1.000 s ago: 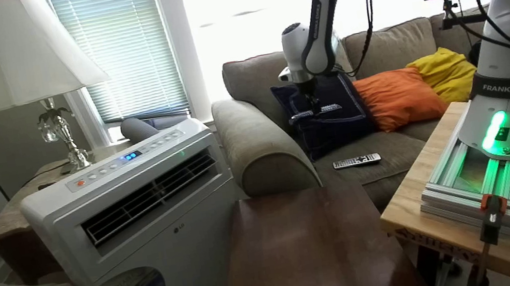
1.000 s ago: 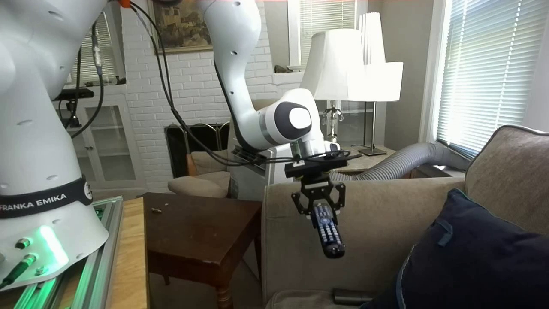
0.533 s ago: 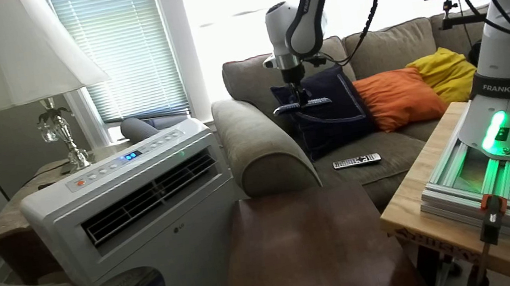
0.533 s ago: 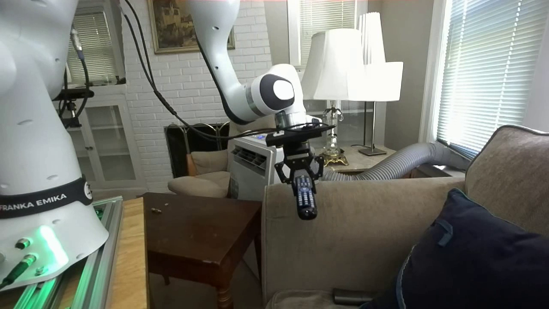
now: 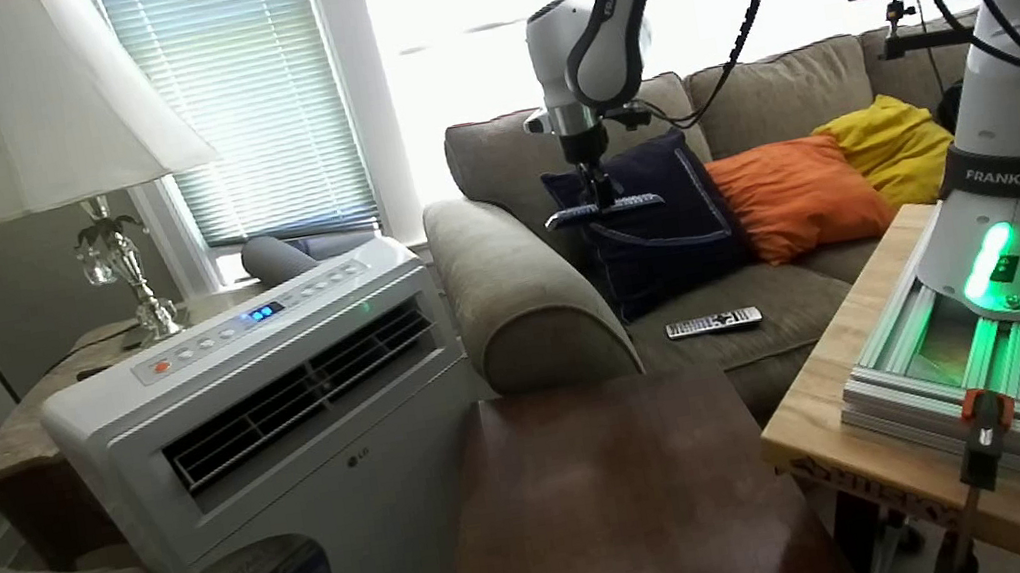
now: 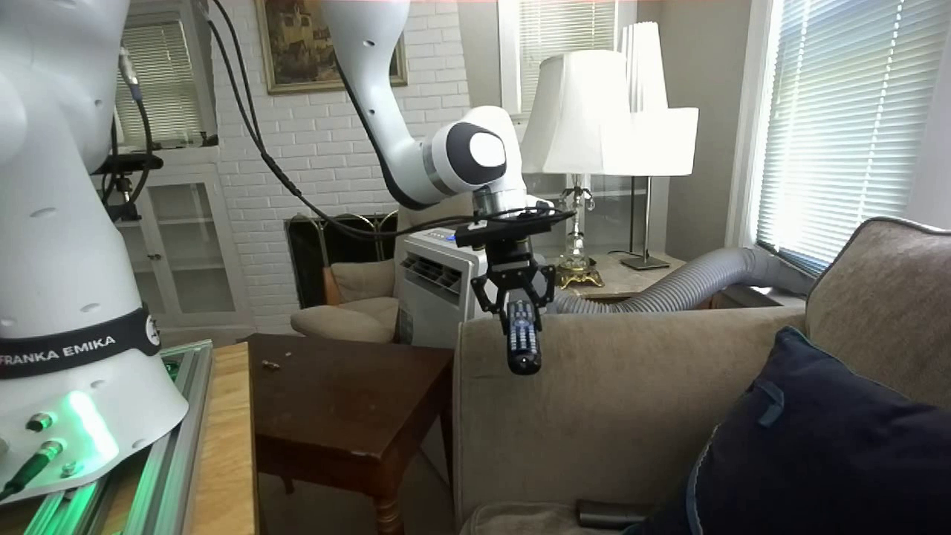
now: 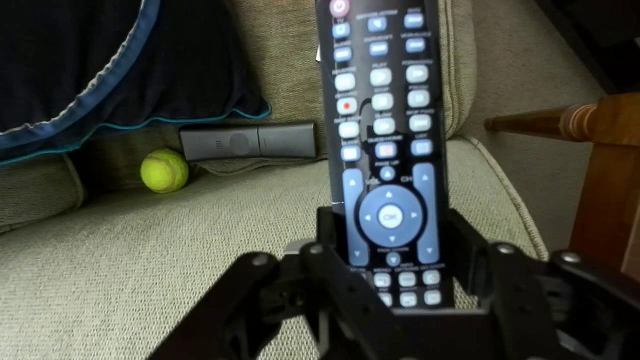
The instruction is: Pick the remotes on the seat and put them on the arm of the sofa
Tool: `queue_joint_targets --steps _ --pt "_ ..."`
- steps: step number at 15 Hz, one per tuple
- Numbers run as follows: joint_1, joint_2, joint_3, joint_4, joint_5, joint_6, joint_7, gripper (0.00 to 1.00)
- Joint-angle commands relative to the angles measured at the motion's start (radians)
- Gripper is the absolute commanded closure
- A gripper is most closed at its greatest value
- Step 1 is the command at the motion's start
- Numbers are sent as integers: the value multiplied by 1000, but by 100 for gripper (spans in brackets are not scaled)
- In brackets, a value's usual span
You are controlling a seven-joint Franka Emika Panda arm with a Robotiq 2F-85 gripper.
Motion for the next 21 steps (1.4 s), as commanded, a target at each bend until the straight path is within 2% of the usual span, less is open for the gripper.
queue_joint_targets --steps 1,4,7,12,21 --pt "-27 -3 50 8 45 -15 -17 70" --pt "-30 0 113 43 123 -30 -19 70" --pt "-6 4 136 70 138 -12 10 70" --pt "37 33 133 114 107 -4 53 70" --pt "79 120 145 199 119 -2 94 70"
